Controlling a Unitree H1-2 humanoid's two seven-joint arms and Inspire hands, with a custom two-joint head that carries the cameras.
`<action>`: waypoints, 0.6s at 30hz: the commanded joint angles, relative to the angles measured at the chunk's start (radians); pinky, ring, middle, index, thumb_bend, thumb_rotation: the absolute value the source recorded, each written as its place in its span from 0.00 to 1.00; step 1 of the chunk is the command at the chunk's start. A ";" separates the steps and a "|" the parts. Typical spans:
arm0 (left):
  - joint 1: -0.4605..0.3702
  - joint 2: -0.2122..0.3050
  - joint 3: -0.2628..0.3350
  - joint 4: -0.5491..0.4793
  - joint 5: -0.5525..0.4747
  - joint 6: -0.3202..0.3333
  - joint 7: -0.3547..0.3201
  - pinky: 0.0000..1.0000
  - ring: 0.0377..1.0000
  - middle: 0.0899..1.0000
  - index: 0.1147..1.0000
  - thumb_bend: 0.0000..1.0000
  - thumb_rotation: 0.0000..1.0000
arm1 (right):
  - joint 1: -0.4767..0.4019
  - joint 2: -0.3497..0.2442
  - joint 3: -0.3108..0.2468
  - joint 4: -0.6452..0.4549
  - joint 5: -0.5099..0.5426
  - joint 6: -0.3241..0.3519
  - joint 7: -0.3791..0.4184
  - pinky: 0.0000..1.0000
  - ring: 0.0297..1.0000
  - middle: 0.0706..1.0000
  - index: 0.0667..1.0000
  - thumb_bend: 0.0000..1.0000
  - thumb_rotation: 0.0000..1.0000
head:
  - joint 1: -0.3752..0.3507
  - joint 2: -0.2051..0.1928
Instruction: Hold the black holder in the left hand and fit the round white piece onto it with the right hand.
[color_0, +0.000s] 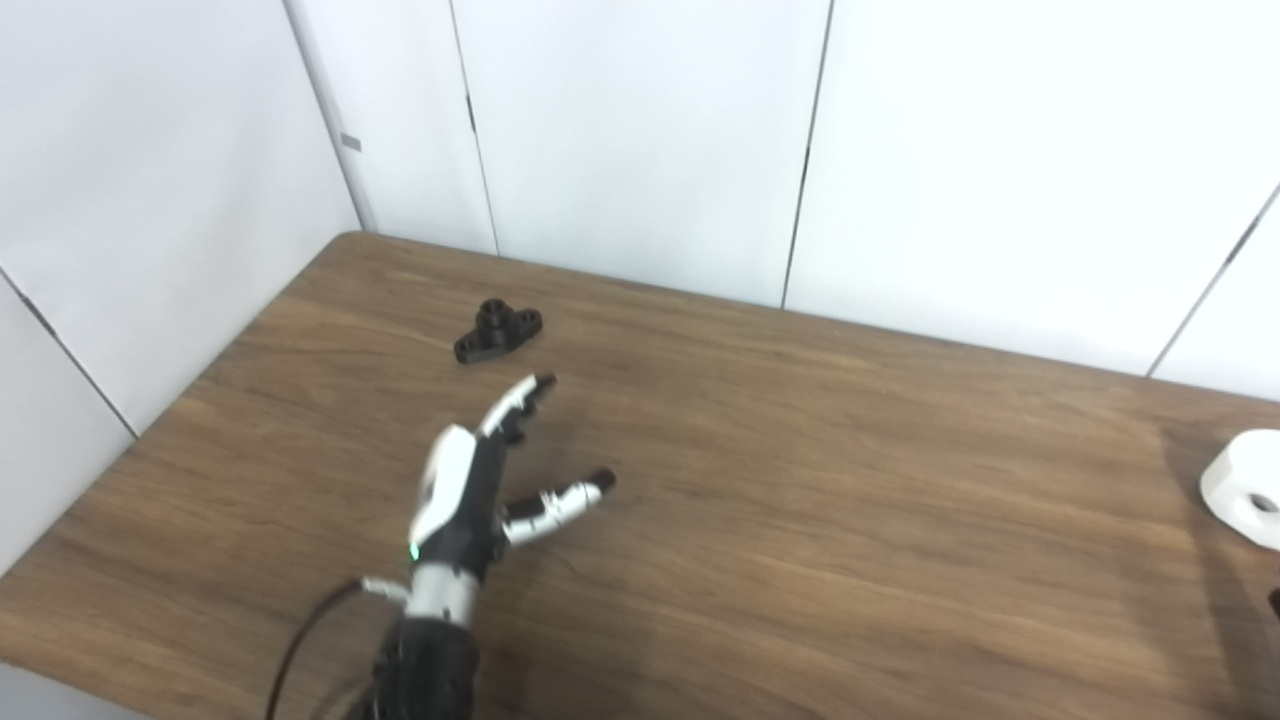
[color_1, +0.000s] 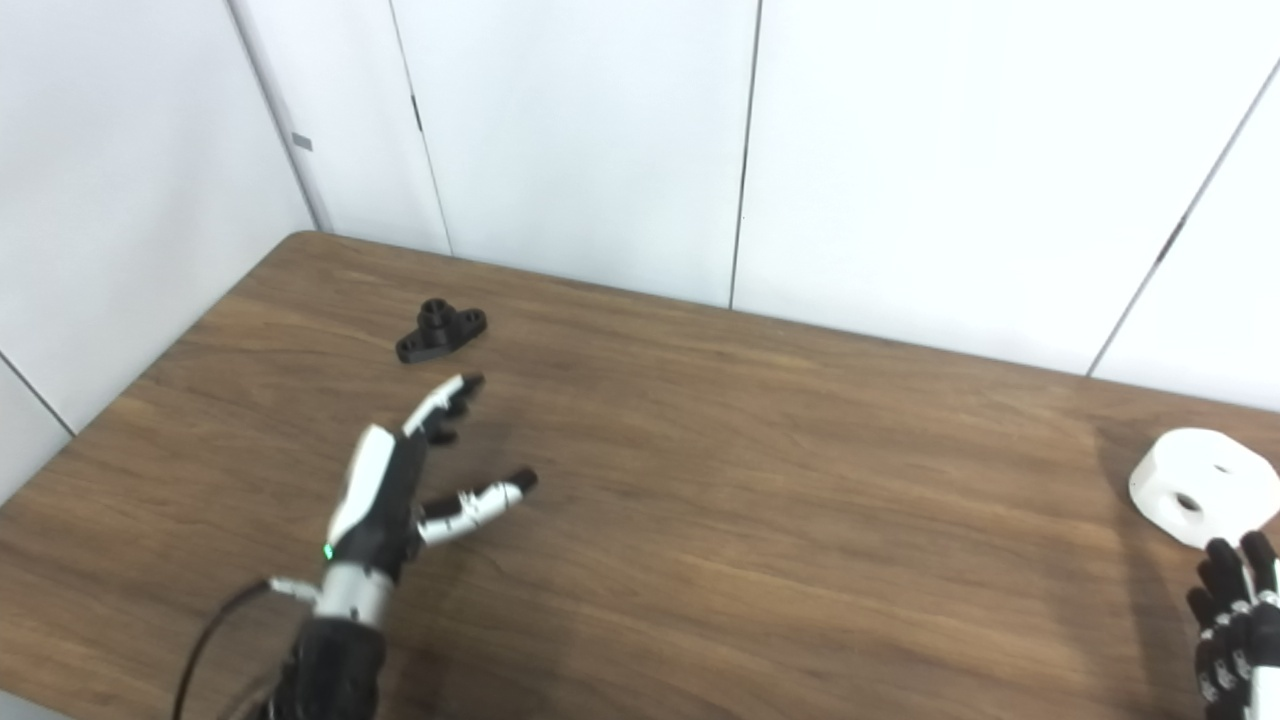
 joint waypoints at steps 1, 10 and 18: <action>-0.060 0.050 0.016 -0.020 0.064 0.009 0.019 0.88 0.94 0.92 0.88 0.81 0.30 | 0.020 0.020 0.004 0.061 0.020 -0.013 0.011 1.00 0.98 0.97 1.00 0.59 0.92 | 0.001 0.001; -0.184 0.193 0.053 0.094 0.208 0.045 0.056 1.00 1.00 0.97 0.85 0.88 0.38 | 0.019 0.022 0.009 0.058 0.000 -0.011 -0.001 1.00 0.98 0.95 1.00 0.62 0.92 | -0.005 0.009; -0.264 0.252 0.069 0.200 0.209 0.048 0.088 1.00 1.00 0.96 0.82 0.86 0.36 | 0.020 0.024 0.006 0.060 -0.008 -0.010 -0.001 1.00 0.97 0.95 1.00 0.62 0.93 | -0.003 0.011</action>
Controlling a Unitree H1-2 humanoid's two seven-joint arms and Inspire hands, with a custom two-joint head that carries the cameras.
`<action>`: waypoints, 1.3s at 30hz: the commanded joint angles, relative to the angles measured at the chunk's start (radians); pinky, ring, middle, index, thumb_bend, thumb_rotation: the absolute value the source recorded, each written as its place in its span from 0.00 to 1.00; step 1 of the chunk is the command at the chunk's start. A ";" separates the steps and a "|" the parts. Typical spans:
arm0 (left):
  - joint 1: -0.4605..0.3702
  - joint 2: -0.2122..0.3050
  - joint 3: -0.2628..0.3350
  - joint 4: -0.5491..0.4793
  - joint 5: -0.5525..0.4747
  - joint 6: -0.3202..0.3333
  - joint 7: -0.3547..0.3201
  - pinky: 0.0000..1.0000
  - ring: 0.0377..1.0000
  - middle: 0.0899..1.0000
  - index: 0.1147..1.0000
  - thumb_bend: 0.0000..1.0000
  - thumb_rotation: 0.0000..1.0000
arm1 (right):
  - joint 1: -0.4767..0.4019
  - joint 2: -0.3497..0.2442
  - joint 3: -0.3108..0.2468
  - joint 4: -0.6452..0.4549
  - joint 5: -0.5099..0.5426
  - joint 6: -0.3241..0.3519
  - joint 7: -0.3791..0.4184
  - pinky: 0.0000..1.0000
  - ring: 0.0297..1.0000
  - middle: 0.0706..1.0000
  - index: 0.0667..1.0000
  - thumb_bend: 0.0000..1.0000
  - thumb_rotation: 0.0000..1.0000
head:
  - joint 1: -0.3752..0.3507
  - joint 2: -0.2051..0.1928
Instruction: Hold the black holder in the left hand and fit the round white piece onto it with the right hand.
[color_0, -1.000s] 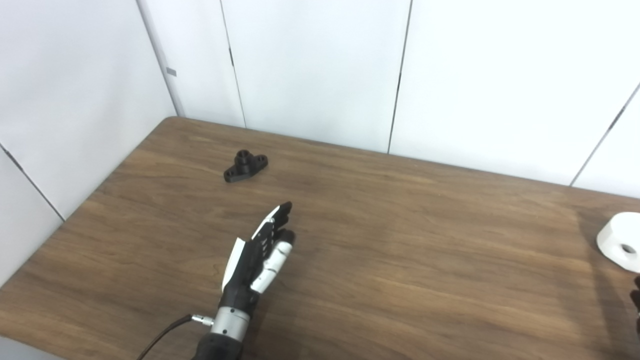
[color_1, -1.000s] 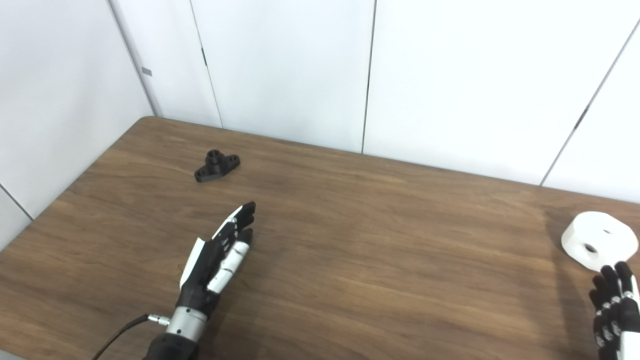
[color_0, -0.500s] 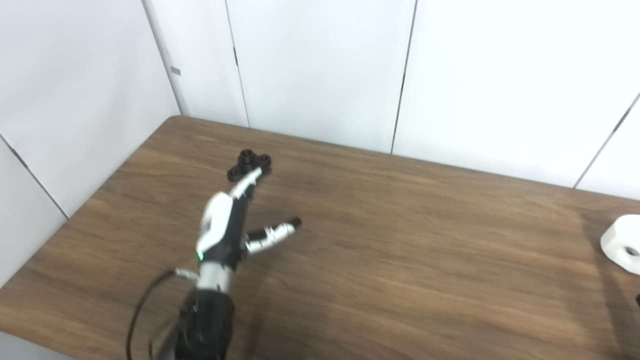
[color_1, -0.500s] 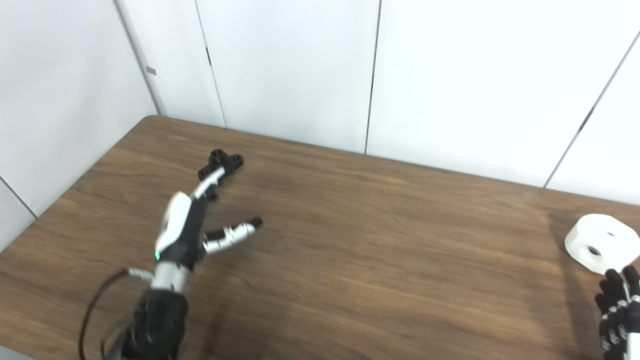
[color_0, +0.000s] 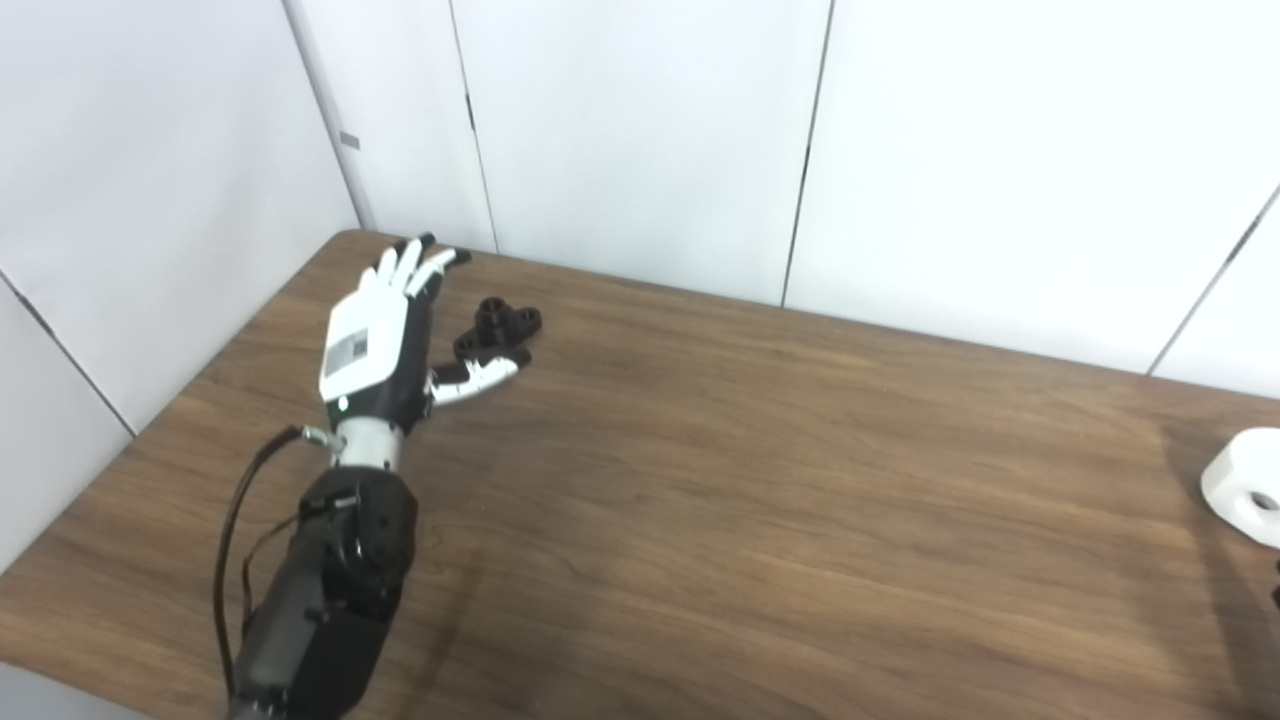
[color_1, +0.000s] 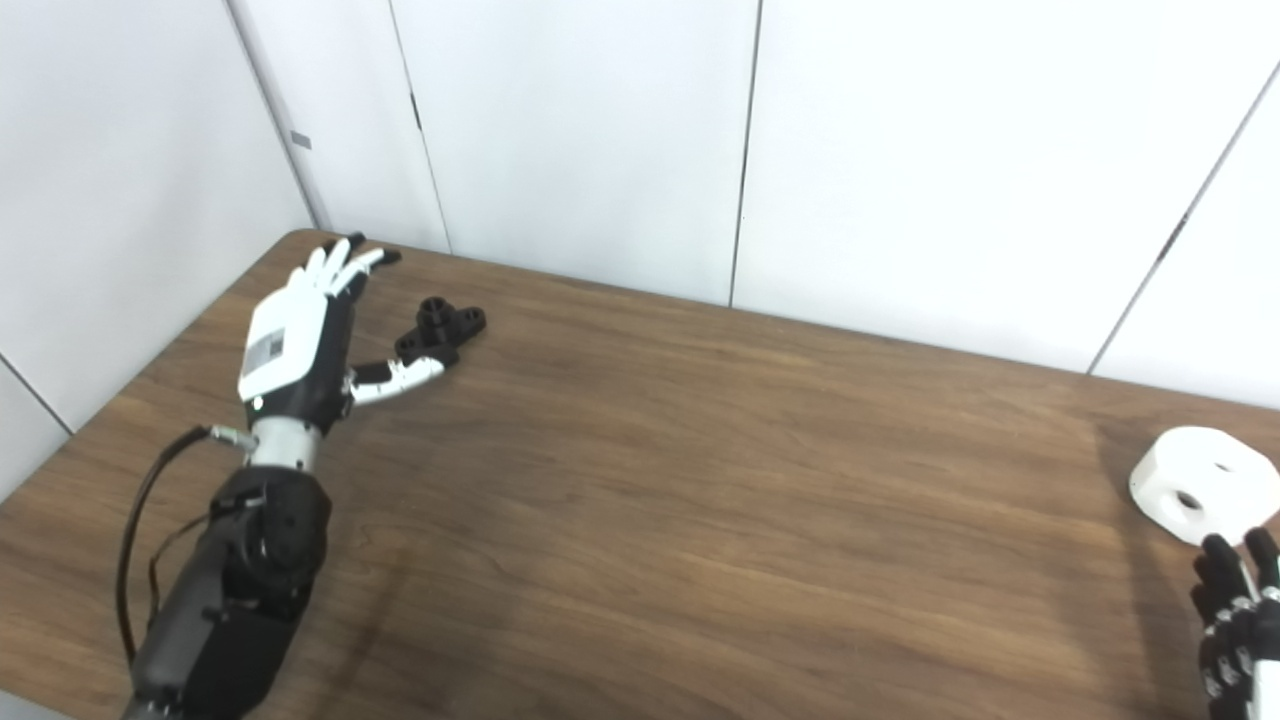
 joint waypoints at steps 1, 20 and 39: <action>-0.049 0.033 0.011 0.019 0.006 -0.017 0.052 1.00 1.00 0.96 0.82 0.86 0.35 | 0.029 0.024 0.008 0.049 0.004 -0.007 0.000 1.00 0.97 0.95 1.00 0.62 0.93 | 0.001 0.000; -0.225 0.092 -0.048 0.377 -0.043 0.055 0.066 1.00 0.98 0.92 0.78 0.89 0.37 | 0.035 0.036 0.015 0.035 0.021 -0.012 0.012 1.00 0.97 0.94 1.00 0.61 0.92 | -0.015 0.012; -0.303 0.116 -0.133 0.553 -0.129 0.043 0.076 1.00 0.96 0.91 0.73 0.92 0.38 | 0.042 0.035 0.015 0.025 0.053 -0.001 0.048 1.00 1.00 0.96 1.00 0.58 1.00 | -0.027 0.018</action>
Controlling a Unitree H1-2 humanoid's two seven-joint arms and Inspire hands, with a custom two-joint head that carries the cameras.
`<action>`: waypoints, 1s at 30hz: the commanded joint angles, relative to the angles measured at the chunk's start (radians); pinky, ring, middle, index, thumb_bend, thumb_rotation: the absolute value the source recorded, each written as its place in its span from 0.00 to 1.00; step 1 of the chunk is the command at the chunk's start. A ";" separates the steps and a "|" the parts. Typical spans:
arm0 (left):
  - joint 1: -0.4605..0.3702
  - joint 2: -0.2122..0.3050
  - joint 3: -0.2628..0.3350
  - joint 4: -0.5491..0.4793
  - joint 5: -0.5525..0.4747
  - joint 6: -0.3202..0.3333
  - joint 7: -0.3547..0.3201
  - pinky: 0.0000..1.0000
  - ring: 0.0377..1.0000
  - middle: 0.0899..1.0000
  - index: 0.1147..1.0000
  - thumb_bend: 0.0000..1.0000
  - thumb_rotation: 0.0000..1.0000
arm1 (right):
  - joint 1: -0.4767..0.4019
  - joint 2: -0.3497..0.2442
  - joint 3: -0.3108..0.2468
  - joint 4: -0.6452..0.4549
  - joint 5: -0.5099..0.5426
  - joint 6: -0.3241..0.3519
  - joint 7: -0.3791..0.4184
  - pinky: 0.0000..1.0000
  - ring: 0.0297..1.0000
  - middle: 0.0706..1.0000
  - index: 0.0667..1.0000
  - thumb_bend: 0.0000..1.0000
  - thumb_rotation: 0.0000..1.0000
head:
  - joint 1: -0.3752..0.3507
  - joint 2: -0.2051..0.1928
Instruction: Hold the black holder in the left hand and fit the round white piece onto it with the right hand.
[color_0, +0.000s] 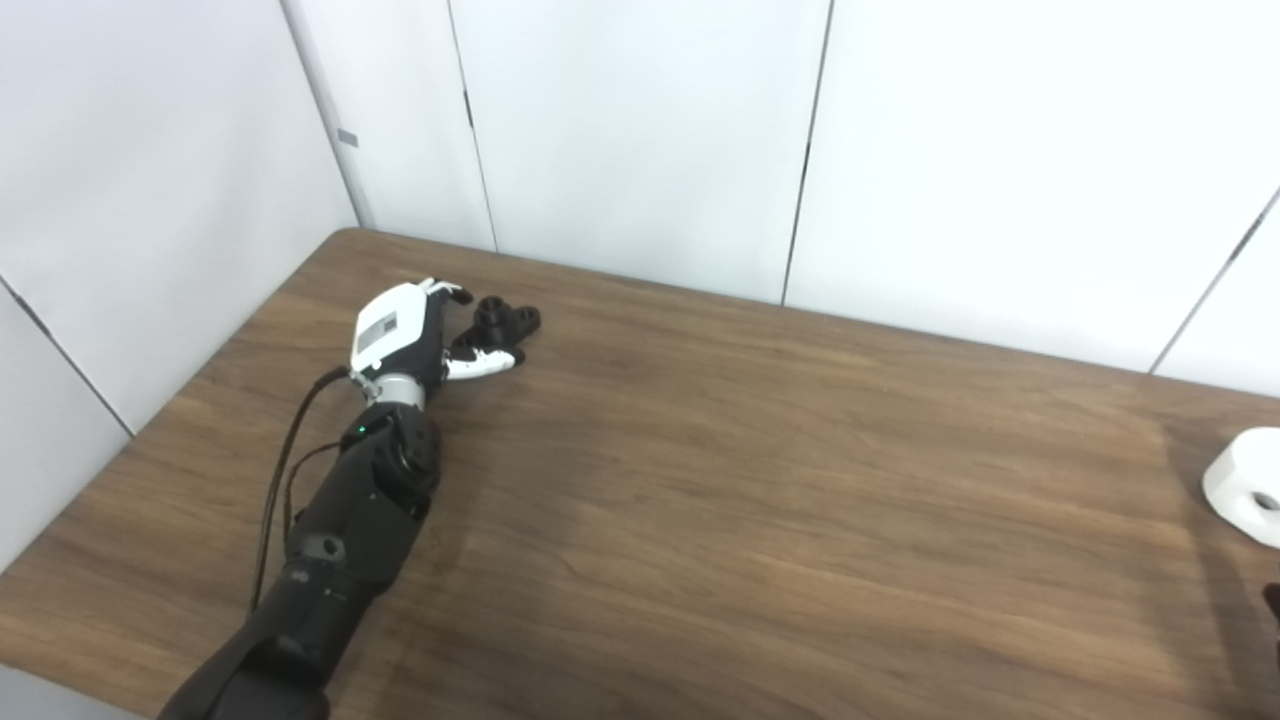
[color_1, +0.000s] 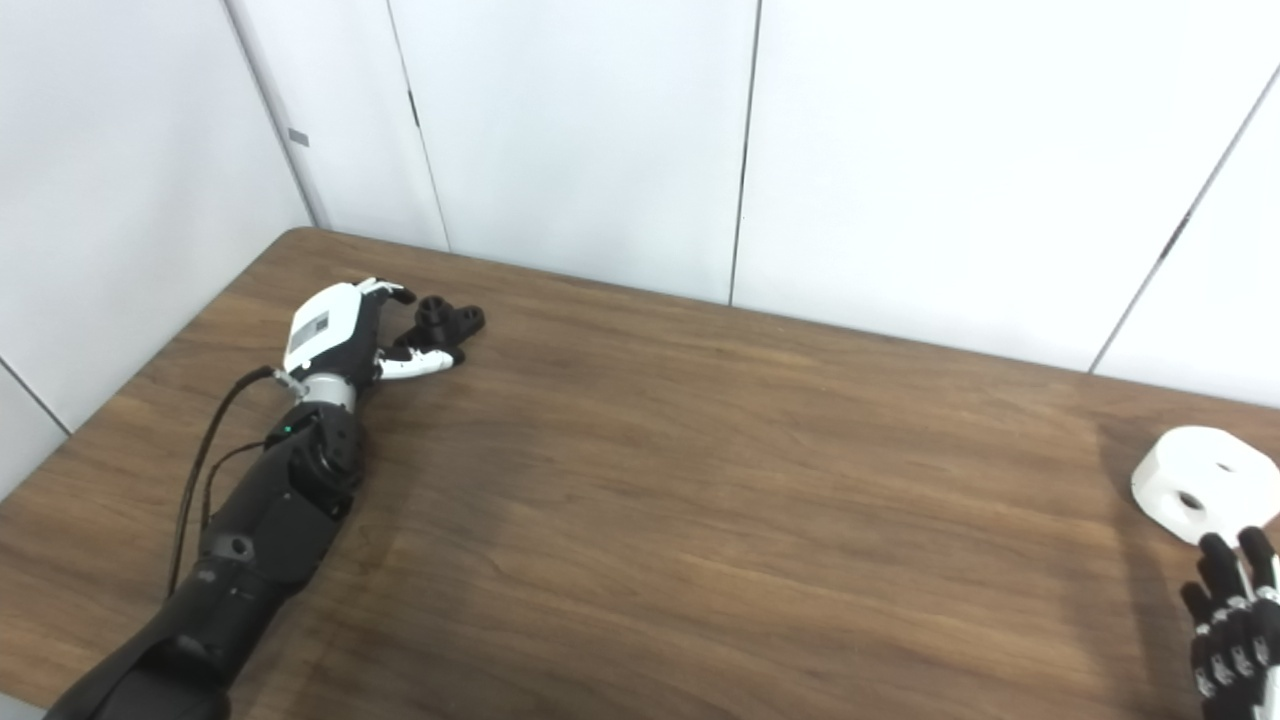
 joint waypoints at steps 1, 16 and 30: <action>-0.057 0.043 0.000 -0.007 0.001 -0.015 0.032 1.00 0.96 0.91 0.73 0.92 0.38 | 0.037 0.032 0.017 0.035 0.006 -0.016 0.007 1.00 1.00 0.96 1.00 0.58 1.00 | 0.000 0.001; -0.073 0.051 -0.022 0.001 -0.023 0.024 0.010 1.00 0.93 0.84 0.58 0.90 0.32 | 0.035 0.037 0.019 0.039 -0.011 -0.030 0.006 1.00 1.00 0.95 1.00 0.58 1.00 | -0.005 0.005; -0.065 0.071 -0.061 0.009 -0.017 0.029 0.020 0.98 0.93 0.82 0.57 0.89 0.33 | 0.038 0.038 0.020 0.029 -0.009 -0.024 0.005 1.00 1.00 0.94 1.00 0.57 1.00 | -0.010 0.009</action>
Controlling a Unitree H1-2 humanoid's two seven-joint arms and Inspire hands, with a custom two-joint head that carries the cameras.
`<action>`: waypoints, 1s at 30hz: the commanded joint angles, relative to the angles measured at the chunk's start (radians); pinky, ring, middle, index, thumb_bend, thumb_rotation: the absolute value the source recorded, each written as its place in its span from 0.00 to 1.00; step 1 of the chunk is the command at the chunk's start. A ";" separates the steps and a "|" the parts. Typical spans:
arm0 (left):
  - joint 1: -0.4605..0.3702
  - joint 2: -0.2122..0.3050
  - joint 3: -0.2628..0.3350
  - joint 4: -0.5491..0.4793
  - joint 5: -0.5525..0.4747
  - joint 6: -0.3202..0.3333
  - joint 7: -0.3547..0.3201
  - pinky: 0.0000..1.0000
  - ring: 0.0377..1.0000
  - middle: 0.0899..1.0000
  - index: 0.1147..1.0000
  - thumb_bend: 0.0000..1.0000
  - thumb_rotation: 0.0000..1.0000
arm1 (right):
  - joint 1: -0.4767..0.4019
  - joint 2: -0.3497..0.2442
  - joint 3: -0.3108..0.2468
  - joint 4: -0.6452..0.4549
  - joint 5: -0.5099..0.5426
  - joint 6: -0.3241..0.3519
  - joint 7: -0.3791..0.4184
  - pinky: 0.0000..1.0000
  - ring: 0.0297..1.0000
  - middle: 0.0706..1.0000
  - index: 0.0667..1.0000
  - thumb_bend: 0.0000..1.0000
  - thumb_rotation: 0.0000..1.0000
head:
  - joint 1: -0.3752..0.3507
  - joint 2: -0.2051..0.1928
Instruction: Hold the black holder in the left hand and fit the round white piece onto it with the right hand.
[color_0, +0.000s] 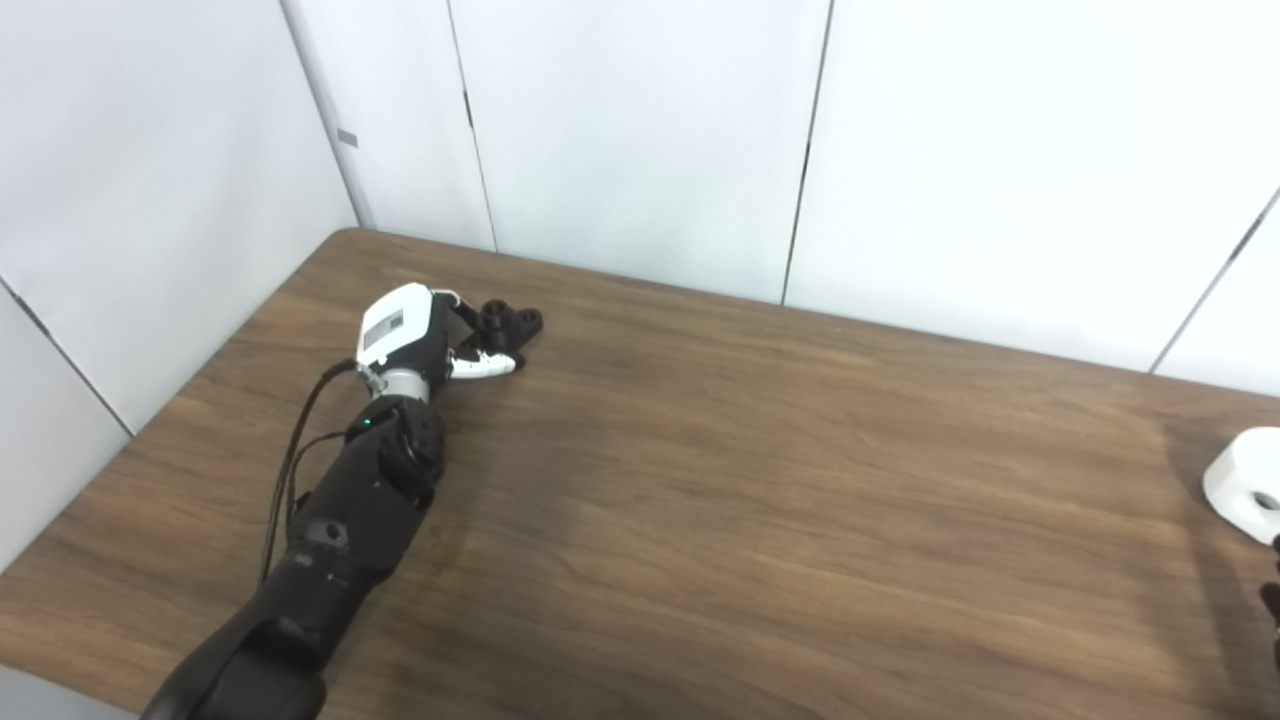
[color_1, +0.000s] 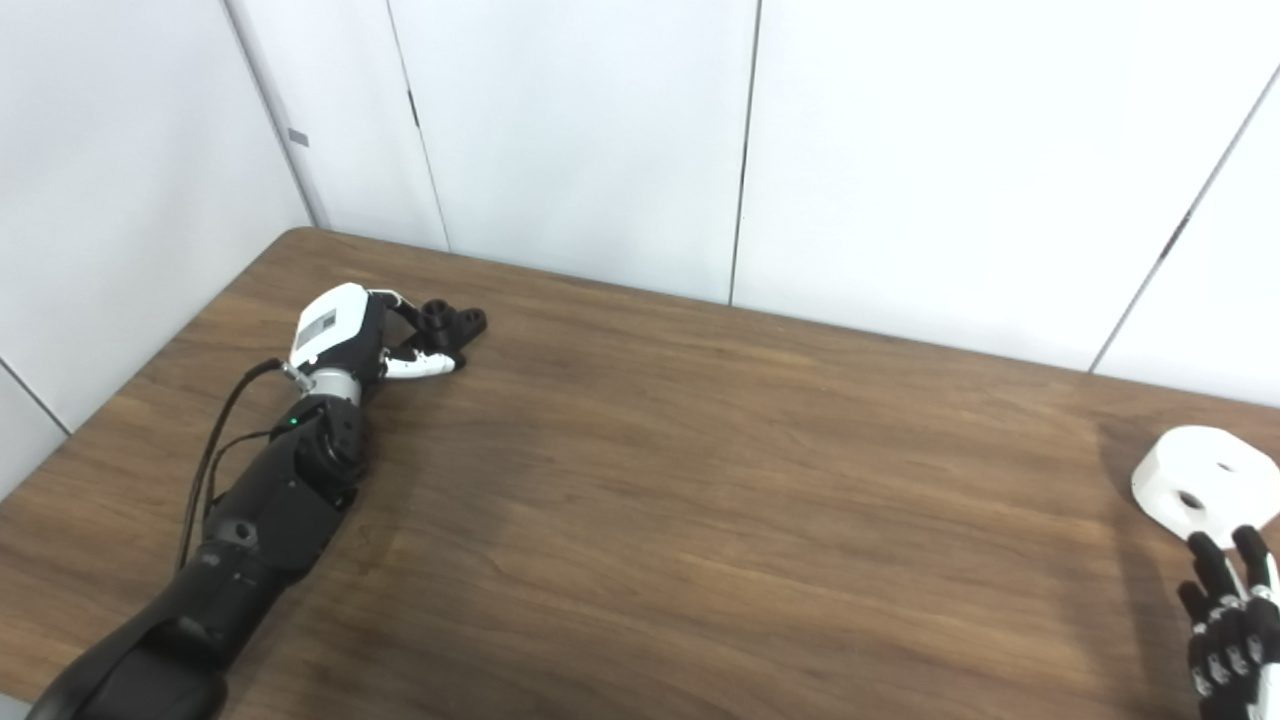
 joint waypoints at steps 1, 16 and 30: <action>-0.041 0.040 0.001 -0.007 0.016 -0.015 0.029 0.98 0.93 0.82 0.57 0.89 0.32 | 0.037 0.035 0.017 0.032 0.017 -0.019 0.007 1.00 1.00 0.94 1.00 0.57 0.99 | 0.001 0.000; -0.037 0.040 -0.002 0.045 -0.006 -0.083 0.060 0.86 0.91 0.79 0.42 0.54 0.06 | 0.040 0.036 0.013 0.027 0.031 -0.013 0.010 1.00 1.00 0.93 1.00 0.59 0.96 | -0.004 0.005; -0.004 0.035 -0.005 -0.027 -0.037 -0.097 0.008 0.76 0.85 0.73 0.42 0.52 0.05 | 0.046 0.046 0.019 0.013 0.024 -0.003 0.001 1.00 0.98 0.92 1.00 0.61 0.92 | -0.046 0.007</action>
